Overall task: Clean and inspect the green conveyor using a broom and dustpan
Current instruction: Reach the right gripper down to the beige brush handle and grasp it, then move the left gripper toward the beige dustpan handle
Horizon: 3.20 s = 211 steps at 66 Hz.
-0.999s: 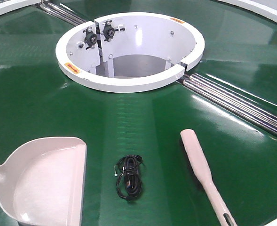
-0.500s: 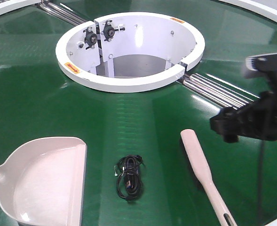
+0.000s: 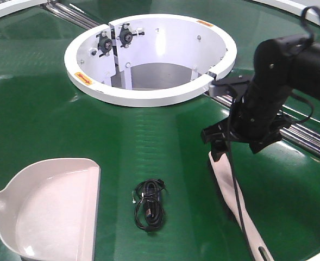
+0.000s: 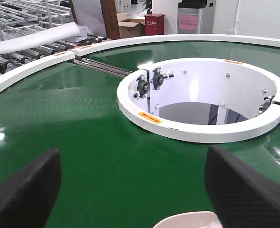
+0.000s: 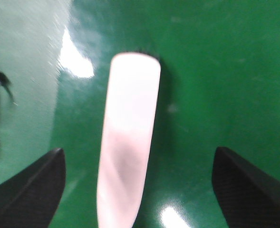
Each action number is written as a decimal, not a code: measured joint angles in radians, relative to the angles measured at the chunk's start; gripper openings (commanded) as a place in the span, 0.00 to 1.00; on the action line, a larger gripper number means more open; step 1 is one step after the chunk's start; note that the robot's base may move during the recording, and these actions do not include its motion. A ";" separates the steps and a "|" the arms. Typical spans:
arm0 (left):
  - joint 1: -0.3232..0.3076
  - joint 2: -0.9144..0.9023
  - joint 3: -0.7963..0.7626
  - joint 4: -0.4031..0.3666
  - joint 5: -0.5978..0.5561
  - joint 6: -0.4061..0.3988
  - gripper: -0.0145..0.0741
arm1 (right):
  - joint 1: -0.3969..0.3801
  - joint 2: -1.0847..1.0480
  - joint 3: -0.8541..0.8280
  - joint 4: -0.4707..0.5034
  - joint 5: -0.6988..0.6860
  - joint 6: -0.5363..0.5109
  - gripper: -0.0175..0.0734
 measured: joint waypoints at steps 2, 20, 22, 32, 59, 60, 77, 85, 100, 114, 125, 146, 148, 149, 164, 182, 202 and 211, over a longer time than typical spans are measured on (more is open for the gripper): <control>0.000 0.000 0.000 -0.001 0.002 0.000 0.81 | 0.000 0.013 -0.003 0.001 0.008 -0.001 0.83; 0.000 0.000 0.000 -0.003 0.025 0.000 0.81 | 0.000 0.059 -0.008 0.021 -0.028 -0.005 0.83; 0.000 0.000 0.000 -0.003 0.025 0.000 0.81 | 0.000 0.064 -0.009 0.021 -0.034 -0.005 0.83; 0.000 0.000 0.000 -0.003 0.026 0.000 0.81 | 0.000 0.101 -0.011 0.027 -0.038 -0.005 0.83; 0.000 0.000 0.000 -0.003 0.072 0.000 0.81 | 0.000 0.188 -0.011 0.029 -0.039 -0.005 0.75; 0.000 0.000 0.000 -0.003 0.073 0.000 0.81 | 0.000 0.190 -0.011 0.029 -0.039 -0.005 0.74; 0.000 0.000 0.000 -0.003 0.078 0.000 0.81 | 0.000 0.191 -0.012 0.021 -0.046 -0.010 0.22; 0.000 0.000 0.000 -0.003 0.078 0.000 0.81 | 0.000 0.191 -0.012 0.021 -0.050 -0.009 0.18; 0.000 0.000 0.000 -0.003 0.082 0.001 0.81 | 0.000 0.161 -0.012 0.021 -0.025 -0.010 0.18; 0.000 0.000 0.000 -0.003 0.085 0.001 0.81 | 0.000 0.060 -0.012 0.021 0.016 -0.010 0.18; 0.000 0.000 0.000 -0.003 0.085 0.001 0.81 | 0.000 0.002 0.008 0.021 0.021 -0.010 0.18; 0.000 0.000 0.000 -0.003 0.103 0.001 0.81 | 0.000 -0.021 0.134 0.027 0.023 -0.010 0.18; 0.000 0.000 0.000 -0.003 0.103 0.001 0.81 | 0.000 -0.021 0.134 0.027 0.023 -0.010 0.18; 0.000 0.000 0.000 -0.003 0.103 0.001 0.81 | 0.000 -0.021 0.134 0.027 0.022 -0.010 0.18; 0.000 0.000 0.000 -0.003 0.117 0.001 0.81 | 0.000 -0.027 0.134 0.028 0.021 -0.010 0.18; 0.000 0.000 0.000 0.017 0.143 0.140 0.81 | 0.000 -0.027 0.134 0.028 0.021 -0.010 0.18; 0.000 0.000 0.000 0.052 0.187 0.911 0.81 | 0.000 -0.027 0.134 0.028 0.021 -0.010 0.18; 0.000 0.000 0.000 0.053 0.205 1.259 0.81 | 0.000 -0.027 0.134 0.028 0.020 -0.010 0.18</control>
